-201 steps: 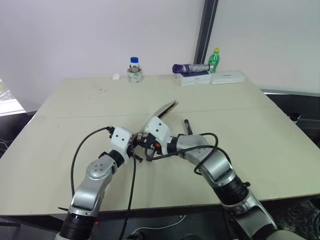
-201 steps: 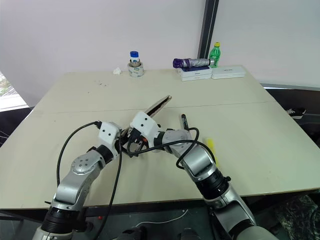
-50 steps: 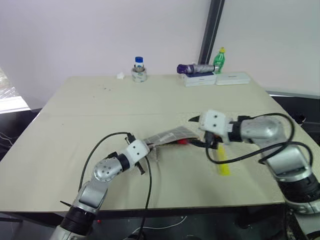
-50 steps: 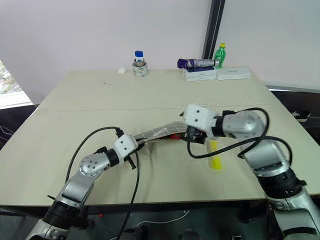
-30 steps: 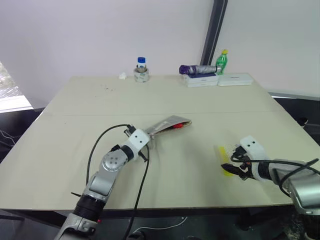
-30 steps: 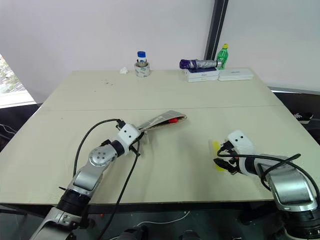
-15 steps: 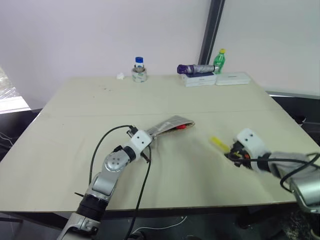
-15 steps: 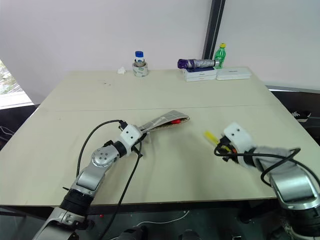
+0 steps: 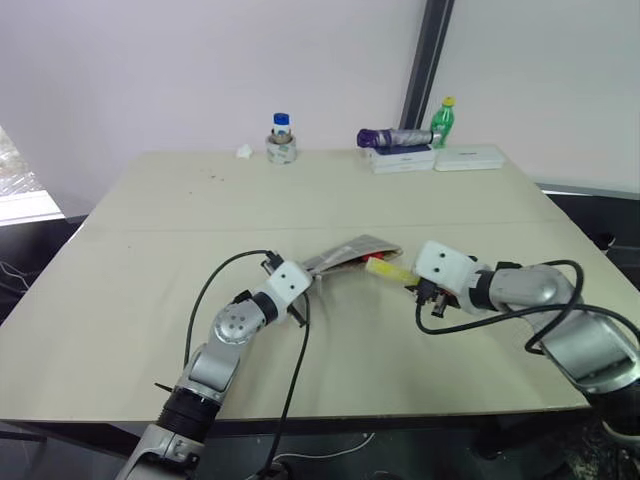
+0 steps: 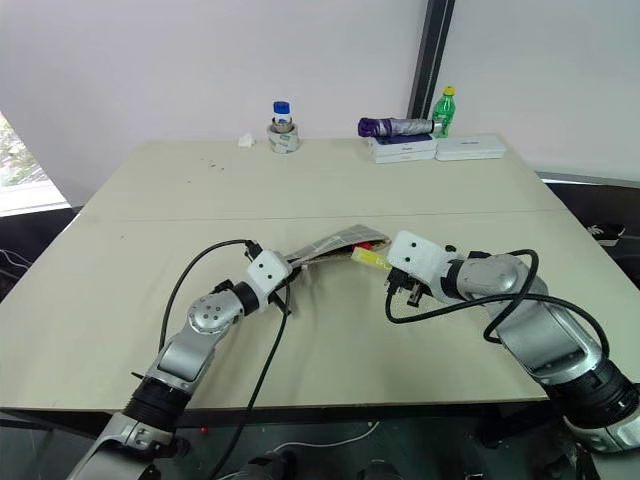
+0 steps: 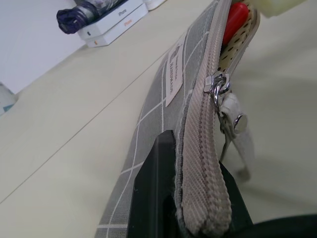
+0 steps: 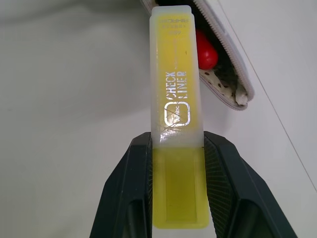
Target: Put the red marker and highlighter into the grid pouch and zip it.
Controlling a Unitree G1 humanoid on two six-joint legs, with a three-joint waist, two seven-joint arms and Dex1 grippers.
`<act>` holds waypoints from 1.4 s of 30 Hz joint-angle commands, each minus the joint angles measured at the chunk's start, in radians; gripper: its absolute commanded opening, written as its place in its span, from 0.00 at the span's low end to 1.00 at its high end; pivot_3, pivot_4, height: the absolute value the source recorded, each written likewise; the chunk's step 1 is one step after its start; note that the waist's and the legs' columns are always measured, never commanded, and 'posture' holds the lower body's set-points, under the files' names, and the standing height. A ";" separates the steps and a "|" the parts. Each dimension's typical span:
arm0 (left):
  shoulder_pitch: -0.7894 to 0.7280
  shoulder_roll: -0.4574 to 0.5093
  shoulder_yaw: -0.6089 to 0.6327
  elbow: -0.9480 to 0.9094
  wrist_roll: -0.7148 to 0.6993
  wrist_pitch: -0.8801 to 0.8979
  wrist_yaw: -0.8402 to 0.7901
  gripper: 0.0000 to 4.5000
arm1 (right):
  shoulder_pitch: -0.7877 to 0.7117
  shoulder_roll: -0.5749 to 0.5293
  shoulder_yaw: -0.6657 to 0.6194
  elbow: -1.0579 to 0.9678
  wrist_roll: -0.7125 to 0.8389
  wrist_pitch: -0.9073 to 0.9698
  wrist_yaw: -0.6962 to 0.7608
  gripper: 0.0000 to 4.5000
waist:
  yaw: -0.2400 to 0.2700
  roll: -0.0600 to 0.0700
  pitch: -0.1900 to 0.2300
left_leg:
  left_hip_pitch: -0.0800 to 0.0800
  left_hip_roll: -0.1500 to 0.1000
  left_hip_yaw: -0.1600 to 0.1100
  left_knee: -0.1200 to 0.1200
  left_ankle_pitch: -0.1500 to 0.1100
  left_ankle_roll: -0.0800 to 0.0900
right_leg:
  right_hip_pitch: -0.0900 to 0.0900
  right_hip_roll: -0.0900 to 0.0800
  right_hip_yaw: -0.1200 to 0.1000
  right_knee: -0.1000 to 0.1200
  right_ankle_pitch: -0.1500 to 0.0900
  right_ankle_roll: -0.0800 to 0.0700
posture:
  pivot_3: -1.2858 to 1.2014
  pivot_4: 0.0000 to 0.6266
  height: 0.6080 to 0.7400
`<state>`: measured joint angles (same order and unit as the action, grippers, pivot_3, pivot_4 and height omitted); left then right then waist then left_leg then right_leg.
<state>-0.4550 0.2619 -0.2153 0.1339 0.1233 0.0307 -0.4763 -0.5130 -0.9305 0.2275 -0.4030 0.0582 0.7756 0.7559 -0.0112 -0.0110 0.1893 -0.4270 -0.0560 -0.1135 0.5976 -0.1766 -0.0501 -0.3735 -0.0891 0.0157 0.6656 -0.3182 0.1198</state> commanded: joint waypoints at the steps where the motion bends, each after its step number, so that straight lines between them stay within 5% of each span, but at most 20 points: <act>1: -0.001 0.006 -0.010 -0.049 0.008 -0.025 -0.004 0.00 | -0.031 0.003 -0.010 0.001 -0.021 -0.021 0.007 0.19 | 0.000 0.000 0.000 | 0.000 0.000 0.000 0.000 0.000 0.000 | 0.000 0.000 0.000 0.000 0.000 0.000 | 0.52 0.24 1.00; 24: 0.028 0.030 -0.100 -0.137 0.031 -0.059 -0.118 0.00 | -0.166 0.079 0.166 0.043 -0.219 -0.123 0.105 0.19 | -0.002 0.000 0.000 | 0.000 0.000 -0.001 0.000 0.000 0.000 | -0.001 0.000 0.001 0.000 0.000 0.000 | 0.52 0.24 1.00; 31: 0.030 0.044 -0.075 -0.132 0.024 -0.032 -0.124 0.00 | -0.157 0.031 0.102 0.029 -0.220 -0.165 0.150 0.95 | -0.001 0.000 0.000 | 0.000 0.000 -0.001 0.000 0.000 0.000 | 0.000 0.000 0.001 0.000 0.000 0.000 | 0.52 0.24 1.00; 42: -0.020 -0.032 0.030 -0.138 -0.119 0.226 -0.100 0.00 | -0.086 0.015 -0.155 -0.051 -0.025 -0.097 0.203 0.95 | -0.001 0.000 0.000 | 0.000 0.000 -0.001 0.000 0.000 0.000 | 0.000 0.001 0.000 0.000 0.000 0.000 | 0.52 0.24 1.00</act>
<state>-0.4571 0.2332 -0.2203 0.0303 0.0386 0.2161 -0.5879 -0.6039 -0.9029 0.1260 -0.4288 0.0087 0.6695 0.9634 -0.0123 -0.0109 0.1892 -0.4266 -0.0557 -0.1147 0.5979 -0.1766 -0.0501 -0.3730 -0.0884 0.0160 0.6659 -0.3181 0.1198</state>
